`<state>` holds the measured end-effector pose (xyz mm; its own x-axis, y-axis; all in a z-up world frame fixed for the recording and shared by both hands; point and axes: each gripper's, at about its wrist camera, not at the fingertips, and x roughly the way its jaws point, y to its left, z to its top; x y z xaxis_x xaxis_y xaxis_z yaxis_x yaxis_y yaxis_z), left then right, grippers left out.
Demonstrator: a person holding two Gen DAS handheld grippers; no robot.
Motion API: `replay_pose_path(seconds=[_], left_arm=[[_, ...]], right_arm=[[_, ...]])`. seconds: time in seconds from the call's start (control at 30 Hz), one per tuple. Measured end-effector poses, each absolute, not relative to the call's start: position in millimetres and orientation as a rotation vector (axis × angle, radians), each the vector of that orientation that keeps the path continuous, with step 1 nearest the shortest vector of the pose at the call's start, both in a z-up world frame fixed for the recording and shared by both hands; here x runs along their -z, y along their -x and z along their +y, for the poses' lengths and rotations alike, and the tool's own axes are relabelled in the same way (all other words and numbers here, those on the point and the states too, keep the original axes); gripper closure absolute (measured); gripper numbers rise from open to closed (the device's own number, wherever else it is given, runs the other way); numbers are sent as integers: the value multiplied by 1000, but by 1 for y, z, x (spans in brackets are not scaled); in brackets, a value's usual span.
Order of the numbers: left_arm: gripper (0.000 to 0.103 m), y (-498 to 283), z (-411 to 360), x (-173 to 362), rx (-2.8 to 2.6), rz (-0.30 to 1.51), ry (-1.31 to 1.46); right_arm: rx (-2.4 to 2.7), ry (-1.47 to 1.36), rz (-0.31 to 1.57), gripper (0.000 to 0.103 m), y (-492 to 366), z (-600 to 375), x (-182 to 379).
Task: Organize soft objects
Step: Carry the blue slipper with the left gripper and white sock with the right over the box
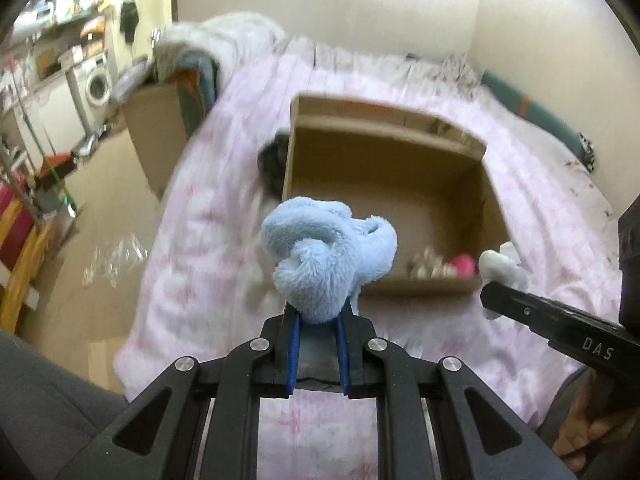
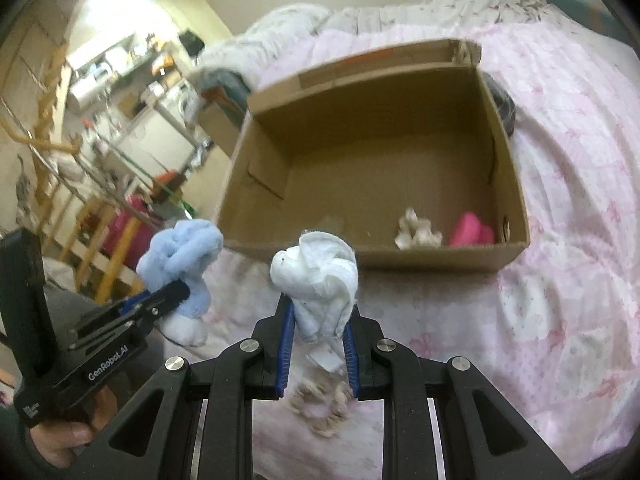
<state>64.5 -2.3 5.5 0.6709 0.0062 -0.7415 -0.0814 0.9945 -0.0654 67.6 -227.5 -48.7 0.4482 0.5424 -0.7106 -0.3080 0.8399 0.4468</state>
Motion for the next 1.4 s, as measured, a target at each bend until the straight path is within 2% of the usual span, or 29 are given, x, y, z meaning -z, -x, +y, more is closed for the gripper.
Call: replay_pose_path(seconds=[0.27,0.53,0.67,0.9,1.4], left_arm=[[89,-100,-3,-51,-38,738,76],[89,-145,-6,-46,-43,759,49],[89,-172,-18,-19,-11,763,-62],[89,-196,-9,18,-19,822,8],[88,-205,-14,42,-14,918,5]], right_arm=[[-538,-347,850,79,-84,-245,2],[-528,-298,763,79,-111,-251,-30],[-550,-373,782,79,-133,-261,-13],[-463,-382,912,79,-151,-264,48],[-449,-306,995,79,-163,-244,70]])
